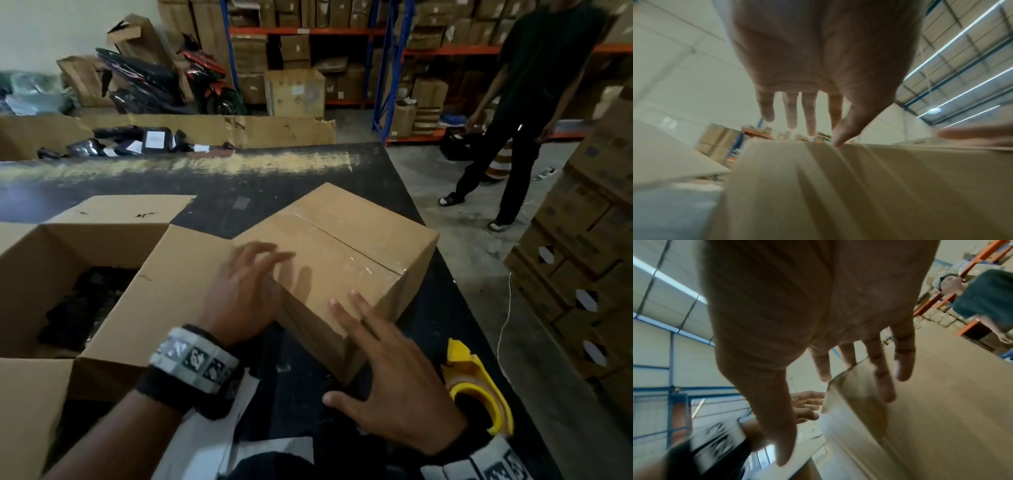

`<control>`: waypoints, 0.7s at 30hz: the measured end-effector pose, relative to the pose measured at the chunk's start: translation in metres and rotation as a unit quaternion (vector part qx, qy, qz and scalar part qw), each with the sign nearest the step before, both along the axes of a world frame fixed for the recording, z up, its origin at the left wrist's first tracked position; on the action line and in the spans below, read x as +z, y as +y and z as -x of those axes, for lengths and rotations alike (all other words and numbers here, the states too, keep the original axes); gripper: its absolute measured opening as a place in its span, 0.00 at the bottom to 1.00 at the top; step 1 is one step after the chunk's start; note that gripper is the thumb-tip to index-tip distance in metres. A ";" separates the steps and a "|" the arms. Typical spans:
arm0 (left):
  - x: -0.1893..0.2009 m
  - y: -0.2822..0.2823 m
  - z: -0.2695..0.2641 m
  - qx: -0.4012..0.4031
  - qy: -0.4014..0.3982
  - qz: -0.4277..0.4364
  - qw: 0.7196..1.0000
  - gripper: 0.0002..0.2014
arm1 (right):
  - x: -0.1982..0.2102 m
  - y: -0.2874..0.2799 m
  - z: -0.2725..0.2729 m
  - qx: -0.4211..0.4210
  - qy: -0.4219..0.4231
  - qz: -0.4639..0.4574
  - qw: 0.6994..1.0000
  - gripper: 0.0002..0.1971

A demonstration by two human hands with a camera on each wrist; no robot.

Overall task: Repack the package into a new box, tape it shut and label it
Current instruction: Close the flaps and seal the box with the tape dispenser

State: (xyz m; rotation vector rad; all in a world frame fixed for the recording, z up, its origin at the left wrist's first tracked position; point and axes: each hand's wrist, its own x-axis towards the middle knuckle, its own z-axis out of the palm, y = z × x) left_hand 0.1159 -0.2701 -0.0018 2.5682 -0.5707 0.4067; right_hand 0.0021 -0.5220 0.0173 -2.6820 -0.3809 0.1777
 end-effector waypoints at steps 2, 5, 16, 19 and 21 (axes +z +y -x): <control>-0.005 -0.023 0.026 -0.050 0.038 0.023 0.998 0.32 | 0.009 -0.011 -0.014 -0.034 -0.032 0.043 0.998 0.57; -0.016 -0.058 0.050 -0.069 0.040 -0.033 0.996 0.39 | 0.017 -0.047 -0.060 -0.095 -0.086 0.098 0.987 0.56; -0.016 -0.036 0.035 -0.090 0.096 -0.035 0.991 0.34 | -0.015 -0.043 -0.070 -0.105 -0.113 0.202 0.967 0.51; -0.011 -0.009 0.026 -0.116 0.128 -0.003 0.985 0.33 | -0.026 -0.019 -0.039 -0.130 -0.147 0.207 0.959 0.49; -0.009 0.001 0.023 -0.125 0.136 0.016 0.983 0.32 | -0.028 -0.011 -0.028 -0.142 -0.163 0.207 0.954 0.46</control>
